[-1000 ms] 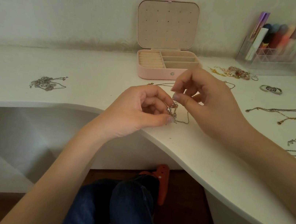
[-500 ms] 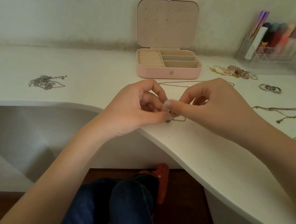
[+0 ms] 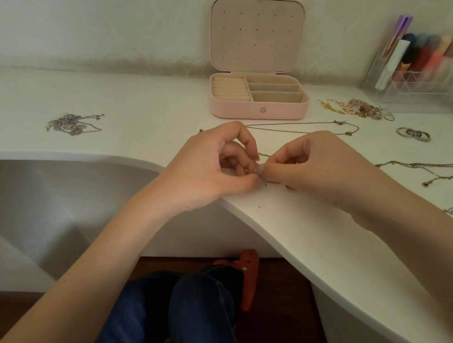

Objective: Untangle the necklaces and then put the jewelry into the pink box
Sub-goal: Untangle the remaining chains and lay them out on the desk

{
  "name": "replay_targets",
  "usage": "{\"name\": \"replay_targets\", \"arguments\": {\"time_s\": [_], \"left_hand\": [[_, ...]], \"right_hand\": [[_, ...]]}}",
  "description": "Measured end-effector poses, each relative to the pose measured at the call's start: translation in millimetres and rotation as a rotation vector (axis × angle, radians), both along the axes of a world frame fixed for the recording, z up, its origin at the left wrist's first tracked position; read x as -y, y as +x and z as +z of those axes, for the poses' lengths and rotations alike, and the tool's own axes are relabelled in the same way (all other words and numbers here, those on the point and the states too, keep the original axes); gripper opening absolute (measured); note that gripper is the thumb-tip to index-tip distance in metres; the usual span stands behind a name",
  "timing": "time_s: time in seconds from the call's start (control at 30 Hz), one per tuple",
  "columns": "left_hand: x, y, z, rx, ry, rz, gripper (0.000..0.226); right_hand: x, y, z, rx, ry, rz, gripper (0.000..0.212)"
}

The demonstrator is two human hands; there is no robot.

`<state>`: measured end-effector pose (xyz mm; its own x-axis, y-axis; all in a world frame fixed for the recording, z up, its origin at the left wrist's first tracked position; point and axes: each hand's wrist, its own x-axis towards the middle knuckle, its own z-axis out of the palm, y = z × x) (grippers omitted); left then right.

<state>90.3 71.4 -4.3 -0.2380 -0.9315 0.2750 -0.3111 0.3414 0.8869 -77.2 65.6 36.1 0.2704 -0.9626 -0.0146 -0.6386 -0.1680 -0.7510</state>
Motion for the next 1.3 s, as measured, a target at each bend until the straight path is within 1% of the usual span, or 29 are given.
{"name": "replay_targets", "arguments": {"time_s": [0.13, 0.27, 0.33, 0.47, 0.67, 0.73, 0.87, 0.97, 1.07, 1.13, 1.3], "left_hand": [[1, 0, 1, -0.019, 0.004, 0.002, 0.027], [1, -1, 2, -0.020, 0.016, -0.021, 0.029], [1, -1, 1, -0.018, 0.013, -0.022, 0.031], [-1, -1, 2, -0.020, 0.016, -0.027, 0.029], [-2, -3, 5, -0.035, 0.027, -0.015, 0.026], [-2, -3, 4, -0.053, 0.031, -0.014, 0.025], [-2, -2, 4, -0.056, 0.031, -0.021, 0.025], [-2, -3, 3, -0.038, 0.013, -0.003, 0.022], [-2, -4, 4, -0.047, 0.014, 0.005, 0.021], [-2, -5, 4, -0.054, 0.014, 0.007, 0.021], [-2, -5, 5, -0.065, 0.028, -0.004, 0.022]], "right_hand": [[0, 3, -2, 0.012, 0.025, -0.007, 0.014], [2, 2, 1, 0.036, 0.105, -0.005, 0.032], [2, 0, 3, 0.038, 0.135, 0.020, 0.038], [1, -3, 6, 0.078, 0.162, 0.030, 0.025], [7, -10, 11, 0.208, 0.236, -0.011, 0.019], [7, -12, 12, 0.172, 0.201, -0.022, 0.019], [3, -12, 14, -0.004, 0.007, -0.003, 0.026], [-3, -8, 13, -0.018, -0.055, 0.050, 0.026], [-2, -5, 7, -0.062, -0.173, 0.063, 0.017], [-2, -3, 3, -0.058, -0.217, 0.054, 0.012], [-3, 1, 1, 0.012, -0.201, 0.009, 0.011]]}}
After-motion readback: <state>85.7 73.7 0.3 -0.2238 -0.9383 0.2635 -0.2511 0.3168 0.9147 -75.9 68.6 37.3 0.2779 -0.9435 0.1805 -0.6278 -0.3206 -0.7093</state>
